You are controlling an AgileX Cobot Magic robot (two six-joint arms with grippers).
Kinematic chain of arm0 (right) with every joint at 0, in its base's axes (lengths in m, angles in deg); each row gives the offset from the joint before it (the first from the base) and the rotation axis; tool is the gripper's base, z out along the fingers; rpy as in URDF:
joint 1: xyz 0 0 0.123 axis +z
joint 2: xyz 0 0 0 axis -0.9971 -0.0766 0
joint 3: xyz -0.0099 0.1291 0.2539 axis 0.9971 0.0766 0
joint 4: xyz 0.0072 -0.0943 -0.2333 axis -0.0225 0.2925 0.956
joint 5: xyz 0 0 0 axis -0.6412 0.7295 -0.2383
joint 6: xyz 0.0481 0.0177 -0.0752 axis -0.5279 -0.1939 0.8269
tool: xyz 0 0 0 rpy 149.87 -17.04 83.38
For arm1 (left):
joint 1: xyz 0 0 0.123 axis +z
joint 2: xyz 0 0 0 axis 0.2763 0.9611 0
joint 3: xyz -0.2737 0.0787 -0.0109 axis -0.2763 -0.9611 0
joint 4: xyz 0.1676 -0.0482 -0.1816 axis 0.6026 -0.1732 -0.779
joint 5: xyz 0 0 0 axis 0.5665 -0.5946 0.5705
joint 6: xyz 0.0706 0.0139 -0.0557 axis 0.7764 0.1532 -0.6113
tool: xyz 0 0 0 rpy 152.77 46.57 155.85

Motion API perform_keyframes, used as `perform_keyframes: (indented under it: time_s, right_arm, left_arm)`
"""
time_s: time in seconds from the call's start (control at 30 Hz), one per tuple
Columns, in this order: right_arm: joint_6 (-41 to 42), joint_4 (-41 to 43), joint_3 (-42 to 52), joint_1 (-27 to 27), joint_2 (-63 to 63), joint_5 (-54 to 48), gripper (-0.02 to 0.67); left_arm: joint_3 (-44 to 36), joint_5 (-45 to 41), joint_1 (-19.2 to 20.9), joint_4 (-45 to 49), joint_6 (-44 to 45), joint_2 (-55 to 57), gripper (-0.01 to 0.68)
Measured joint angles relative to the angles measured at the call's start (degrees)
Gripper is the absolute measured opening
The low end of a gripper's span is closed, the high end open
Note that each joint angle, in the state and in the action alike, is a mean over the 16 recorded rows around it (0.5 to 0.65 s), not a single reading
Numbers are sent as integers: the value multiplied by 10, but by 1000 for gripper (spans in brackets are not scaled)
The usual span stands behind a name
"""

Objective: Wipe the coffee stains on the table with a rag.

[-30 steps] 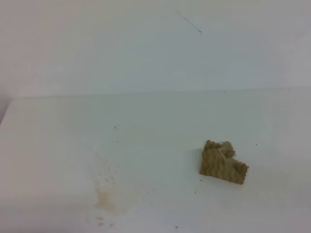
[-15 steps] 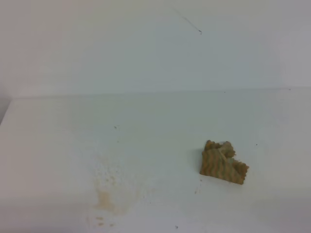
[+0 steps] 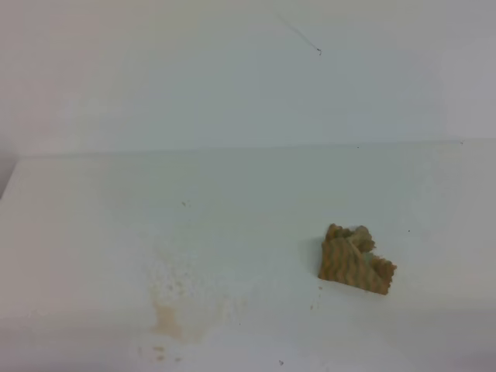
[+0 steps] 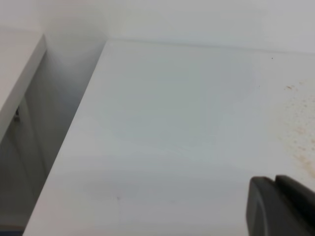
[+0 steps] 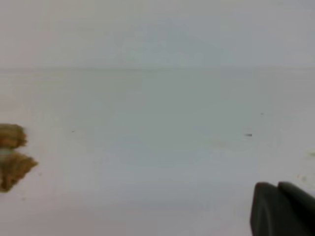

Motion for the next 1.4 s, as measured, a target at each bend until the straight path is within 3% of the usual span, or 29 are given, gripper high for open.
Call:
perform_keyframes:
  time_s: [0.5,1.4]
  right_arm:
    - [25,-19,0,108,1,3,-3]
    - [25,-19,0,114,-3,2,-3]
  left_arm:
    - [-3,2,0,0,0,-7,-2]
    - [0,-1,0,0,0,-9,-2]
